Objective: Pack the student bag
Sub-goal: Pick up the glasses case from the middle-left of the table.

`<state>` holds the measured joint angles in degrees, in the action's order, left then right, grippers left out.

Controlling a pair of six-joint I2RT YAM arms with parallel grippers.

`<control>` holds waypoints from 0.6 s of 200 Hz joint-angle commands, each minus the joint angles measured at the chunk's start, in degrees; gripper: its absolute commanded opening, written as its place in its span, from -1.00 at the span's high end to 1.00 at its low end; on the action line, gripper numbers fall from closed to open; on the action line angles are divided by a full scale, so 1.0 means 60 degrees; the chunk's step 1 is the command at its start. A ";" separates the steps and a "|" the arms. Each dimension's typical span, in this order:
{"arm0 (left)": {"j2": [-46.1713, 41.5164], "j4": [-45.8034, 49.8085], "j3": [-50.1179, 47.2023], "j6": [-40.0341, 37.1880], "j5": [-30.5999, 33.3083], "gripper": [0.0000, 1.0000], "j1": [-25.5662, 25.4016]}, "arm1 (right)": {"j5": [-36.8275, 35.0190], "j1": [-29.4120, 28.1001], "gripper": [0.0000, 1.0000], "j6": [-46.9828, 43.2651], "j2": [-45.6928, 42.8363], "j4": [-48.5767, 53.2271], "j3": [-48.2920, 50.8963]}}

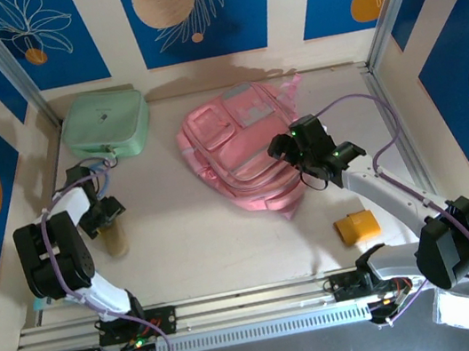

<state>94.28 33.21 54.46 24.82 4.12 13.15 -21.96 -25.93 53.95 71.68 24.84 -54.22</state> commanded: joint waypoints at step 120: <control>0.0634 0.0207 0.0444 -0.0436 -0.0379 -0.24 -0.0038 | 0.0071 -0.0072 -0.83 -0.0295 -0.0082 -0.0273 -0.0151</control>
<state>96.20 33.74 56.53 23.38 3.20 13.10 -21.85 -25.93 52.93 71.68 23.79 -54.22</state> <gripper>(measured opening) 0.632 0.917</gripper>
